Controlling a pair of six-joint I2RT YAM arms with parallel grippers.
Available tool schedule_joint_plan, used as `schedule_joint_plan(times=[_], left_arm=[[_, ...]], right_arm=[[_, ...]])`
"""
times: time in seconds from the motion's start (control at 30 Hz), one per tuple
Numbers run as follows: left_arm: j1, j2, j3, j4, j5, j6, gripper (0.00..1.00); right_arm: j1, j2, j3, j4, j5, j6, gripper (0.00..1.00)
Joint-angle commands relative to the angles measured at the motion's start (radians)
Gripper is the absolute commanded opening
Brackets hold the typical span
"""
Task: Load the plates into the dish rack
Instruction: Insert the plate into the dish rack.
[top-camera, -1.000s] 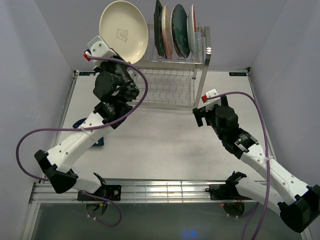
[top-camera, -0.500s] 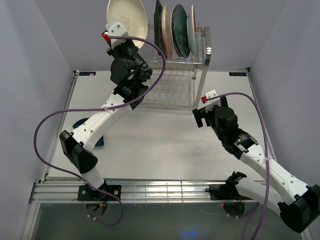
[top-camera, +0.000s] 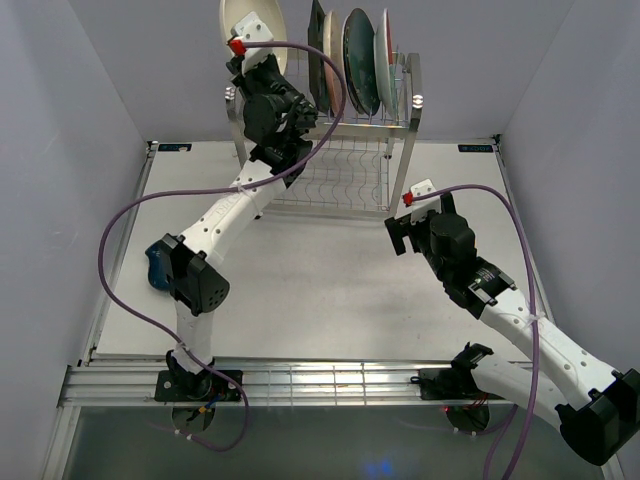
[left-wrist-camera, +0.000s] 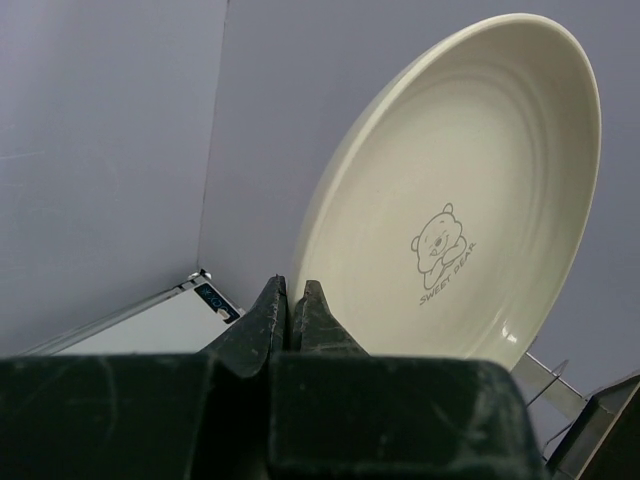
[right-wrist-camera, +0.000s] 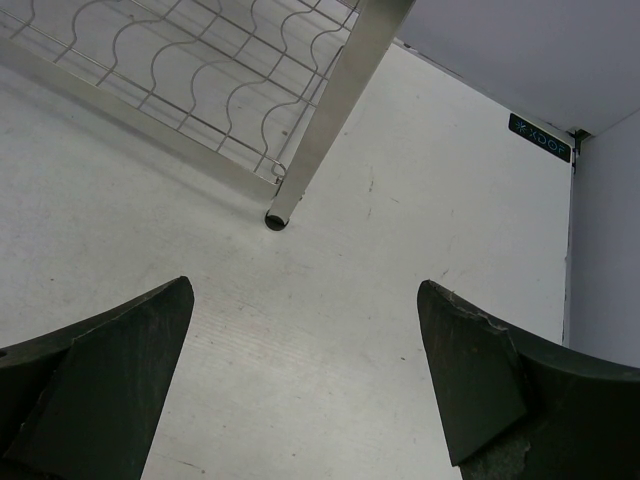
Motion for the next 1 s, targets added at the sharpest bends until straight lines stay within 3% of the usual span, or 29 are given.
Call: schedule_joint_plan(times=[0.0, 0.33, 0.7, 0.97], left_arm=[[-0.002, 0.009, 0.069, 0.026, 0.024, 0.033, 0.00], [-0.002, 0.054, 0.097, -0.031, 0.049, 0.014, 0.00], [-0.005, 0.060, 0.107, -0.373, 0.132, -0.251, 0.00], [-0.016, 0.117, 0.161, -0.382, 0.109, -0.221, 0.00]], right_arm=[[-0.006, -0.020, 0.000, 0.038, 0.008, 0.019, 0.98], [-0.006, -0.020, -0.002, 0.038, 0.000, 0.016, 0.98], [-0.006, -0.031, -0.005, 0.036, -0.012, 0.016, 0.98], [-0.005, -0.037, -0.008, 0.035, -0.015, 0.013, 0.98]])
